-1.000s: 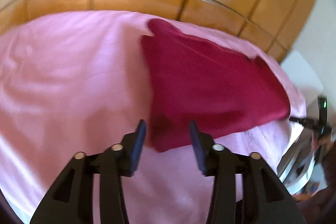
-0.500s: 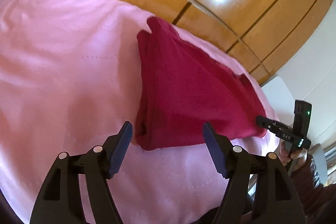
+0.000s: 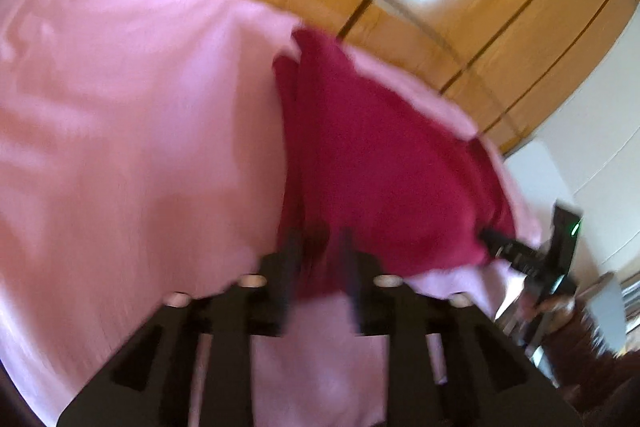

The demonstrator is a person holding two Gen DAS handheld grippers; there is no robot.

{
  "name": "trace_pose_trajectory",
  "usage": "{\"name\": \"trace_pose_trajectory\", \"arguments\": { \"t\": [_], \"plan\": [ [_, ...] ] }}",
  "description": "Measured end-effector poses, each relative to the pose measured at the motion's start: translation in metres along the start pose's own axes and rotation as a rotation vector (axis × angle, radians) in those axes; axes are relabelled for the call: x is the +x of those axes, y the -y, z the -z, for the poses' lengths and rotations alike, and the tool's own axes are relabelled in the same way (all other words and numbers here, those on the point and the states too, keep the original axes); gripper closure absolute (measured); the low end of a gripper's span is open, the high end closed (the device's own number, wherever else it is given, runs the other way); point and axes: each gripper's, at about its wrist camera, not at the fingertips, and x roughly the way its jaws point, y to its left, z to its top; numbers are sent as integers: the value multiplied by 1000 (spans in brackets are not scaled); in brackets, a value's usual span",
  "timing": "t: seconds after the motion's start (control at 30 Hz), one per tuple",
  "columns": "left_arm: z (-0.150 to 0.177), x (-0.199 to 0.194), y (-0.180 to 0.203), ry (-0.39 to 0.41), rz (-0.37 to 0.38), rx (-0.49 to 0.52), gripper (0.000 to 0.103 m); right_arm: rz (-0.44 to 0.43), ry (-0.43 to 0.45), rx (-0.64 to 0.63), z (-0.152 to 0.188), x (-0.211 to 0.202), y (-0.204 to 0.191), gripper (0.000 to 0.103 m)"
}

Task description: Fold small clothes

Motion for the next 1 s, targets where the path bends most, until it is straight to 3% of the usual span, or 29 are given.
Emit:
{"name": "trace_pose_trajectory", "arguments": {
  "t": [0.03, 0.13, 0.23, 0.33, 0.47, 0.5, 0.53, 0.57, 0.7, 0.8, 0.93, 1.0],
  "plan": [
    [-10, -1, -1, 26, -10, -8, 62, -3, 0, 3, 0, 1, -1, 48],
    [-41, 8, 1, 50, -10, -1, 61, -7, -4, 4, -5, 1, -7, 43],
    [-61, 27, 2, 28, 7, 3, 61, -24, 3, 18, -12, -6, -8, 41],
    [-76, 50, 6, 9, 2, 6, 52, -14, 42, 24, -23, -16, -5, 37],
    [-93, 78, -3, -7, -13, -54, 52, 18, 75, 39, -43, -17, 8, 35],
    [-95, 85, -5, -19, -15, -64, 58, 32, 79, 45, -49, -14, 12, 33],
    [-96, 90, -5, -27, -16, -64, 81, 48, 83, 54, -56, -11, 16, 33],
    [-95, 93, -4, -25, -49, -51, 88, 59, 88, 63, -65, -6, 21, 33],
    [-85, 93, -5, 24, -164, -61, 94, 120, 98, 81, -94, 13, 43, 33],
    [-76, 102, -17, 13, -259, -81, 94, 217, -8, 168, -105, 52, 79, 33],
    [-73, 93, -22, 35, -321, -116, 64, 201, 44, 197, -100, 65, 93, 27],
    [-74, 83, -14, 71, -379, -101, 58, 208, 63, 184, -97, 64, 92, 26]
  ]
}}
